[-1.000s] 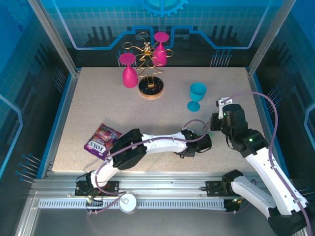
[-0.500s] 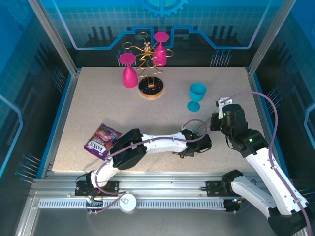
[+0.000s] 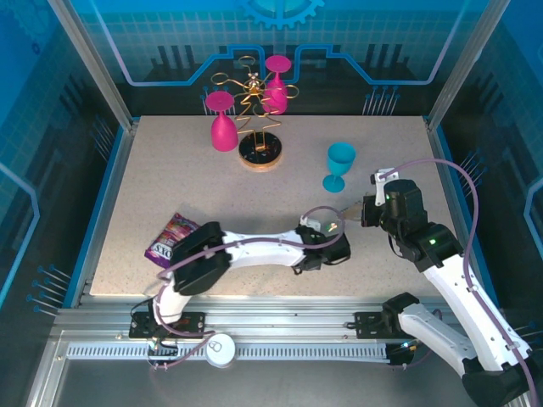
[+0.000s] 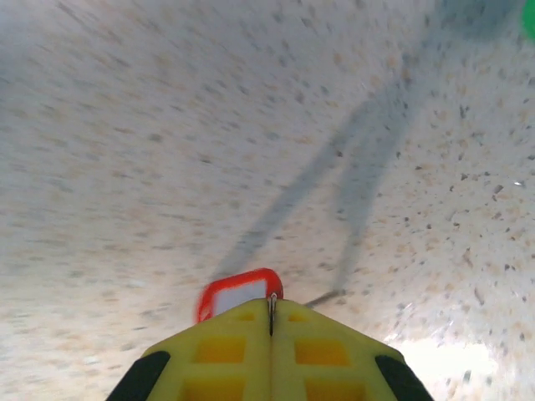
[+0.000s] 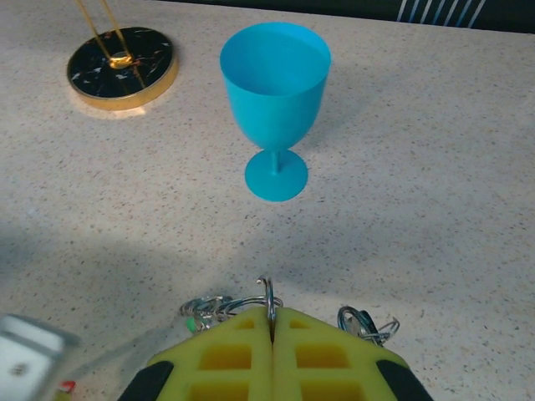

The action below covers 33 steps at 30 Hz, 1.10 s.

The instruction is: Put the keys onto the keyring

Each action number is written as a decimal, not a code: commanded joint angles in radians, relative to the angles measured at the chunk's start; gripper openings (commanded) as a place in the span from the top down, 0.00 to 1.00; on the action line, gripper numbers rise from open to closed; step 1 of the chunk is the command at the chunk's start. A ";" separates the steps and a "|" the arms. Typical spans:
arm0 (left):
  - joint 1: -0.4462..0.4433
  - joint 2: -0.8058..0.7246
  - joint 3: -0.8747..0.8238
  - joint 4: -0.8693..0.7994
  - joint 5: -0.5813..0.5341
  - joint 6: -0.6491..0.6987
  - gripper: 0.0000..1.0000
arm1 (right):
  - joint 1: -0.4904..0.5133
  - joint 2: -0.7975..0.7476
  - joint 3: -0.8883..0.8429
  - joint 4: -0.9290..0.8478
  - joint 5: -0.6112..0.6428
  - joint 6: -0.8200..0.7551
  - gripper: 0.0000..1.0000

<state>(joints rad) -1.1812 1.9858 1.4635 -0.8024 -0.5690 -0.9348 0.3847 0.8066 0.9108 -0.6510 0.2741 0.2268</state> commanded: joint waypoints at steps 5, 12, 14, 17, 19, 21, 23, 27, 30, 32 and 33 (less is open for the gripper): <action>0.004 -0.350 -0.193 0.166 -0.172 0.362 1.00 | 0.013 0.032 0.022 0.046 -0.155 -0.051 1.00; 0.092 -0.653 -0.377 0.355 0.036 0.755 1.00 | 0.134 0.126 0.035 0.146 -0.273 -0.129 1.00; 0.112 -0.733 -0.437 0.415 0.100 0.862 1.00 | 0.166 0.161 0.042 0.174 -0.299 -0.150 1.00; 0.172 -0.837 -0.513 0.459 0.261 1.000 1.00 | 0.194 0.207 0.040 0.225 -0.374 -0.183 1.00; 0.218 -0.897 -0.558 0.471 0.378 1.075 1.00 | 0.211 0.231 0.024 0.268 -0.419 -0.205 1.00; 0.272 -0.953 -0.593 0.467 0.514 1.139 1.00 | 0.238 0.253 0.000 0.318 -0.450 -0.237 1.00; 0.319 -0.991 -0.612 0.451 0.609 1.165 1.00 | 0.265 0.271 -0.021 0.360 -0.481 -0.276 1.00; 0.399 -1.048 -0.628 0.445 0.755 1.130 1.00 | 0.311 0.293 -0.065 0.436 -0.538 -0.340 1.00; 0.435 -1.066 -0.645 0.484 0.870 1.056 1.00 | 0.326 0.305 -0.087 0.482 -0.599 -0.361 1.00; 0.451 -1.073 -0.653 0.515 0.950 1.002 1.00 | 0.337 0.312 -0.097 0.498 -0.628 -0.374 1.00; 0.456 -1.074 -0.656 0.527 0.977 0.981 1.00 | 0.339 0.315 -0.099 0.505 -0.639 -0.379 1.00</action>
<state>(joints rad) -0.7441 0.9253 0.8295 -0.3382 0.2218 0.1181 0.7055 1.1179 0.8207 -0.2440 -0.2779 -0.1043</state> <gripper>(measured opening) 0.049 0.061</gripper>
